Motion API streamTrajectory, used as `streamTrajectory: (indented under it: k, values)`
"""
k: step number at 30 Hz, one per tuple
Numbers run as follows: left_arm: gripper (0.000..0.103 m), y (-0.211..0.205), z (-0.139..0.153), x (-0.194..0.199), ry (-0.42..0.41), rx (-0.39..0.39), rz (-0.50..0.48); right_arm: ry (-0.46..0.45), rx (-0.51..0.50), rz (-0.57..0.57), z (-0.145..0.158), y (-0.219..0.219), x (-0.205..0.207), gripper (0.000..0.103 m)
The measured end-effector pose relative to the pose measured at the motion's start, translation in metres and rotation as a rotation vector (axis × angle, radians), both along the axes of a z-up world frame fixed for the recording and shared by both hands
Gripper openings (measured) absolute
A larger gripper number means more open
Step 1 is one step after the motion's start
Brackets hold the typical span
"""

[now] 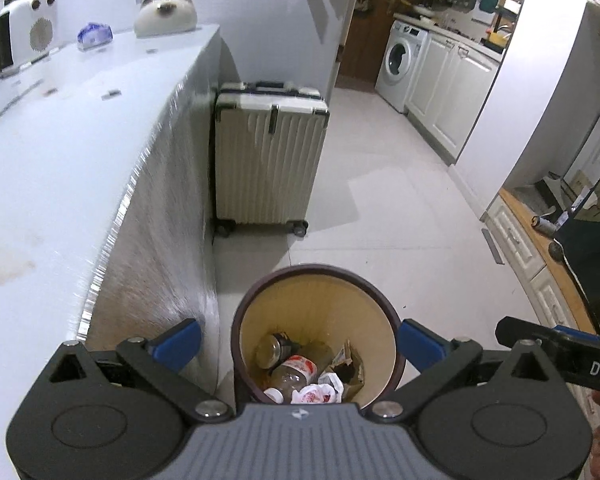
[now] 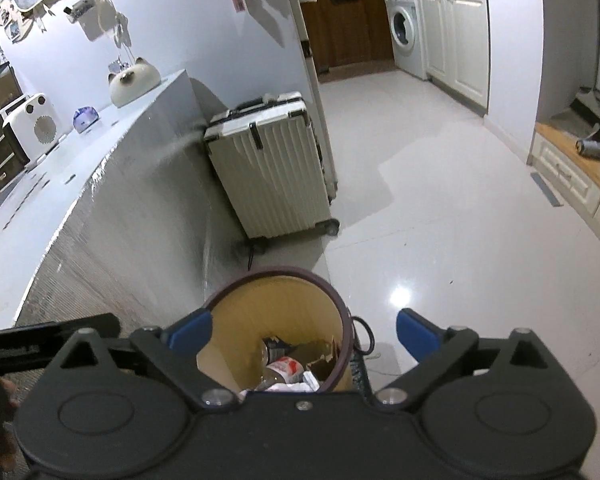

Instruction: Collect trash

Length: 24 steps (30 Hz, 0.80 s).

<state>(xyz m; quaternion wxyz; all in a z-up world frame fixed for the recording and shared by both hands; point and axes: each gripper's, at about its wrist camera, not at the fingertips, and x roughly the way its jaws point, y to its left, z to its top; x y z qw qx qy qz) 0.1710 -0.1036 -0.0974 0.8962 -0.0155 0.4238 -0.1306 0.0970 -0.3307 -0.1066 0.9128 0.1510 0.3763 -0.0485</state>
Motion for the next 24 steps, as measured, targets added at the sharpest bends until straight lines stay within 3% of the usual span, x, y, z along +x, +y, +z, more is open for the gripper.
streamTrajectory:
  k: [11,24]
  values:
    - [0.103,0.022,0.04,-0.028,-0.069,0.04,0.017,-0.026,-0.049,0.009,0.034,0.014,-0.016,0.103]
    - [0.103,0.049,0.051,-0.059,-0.084,0.038,0.018,-0.088,-0.092,0.057,0.058,0.031,-0.046,0.103]
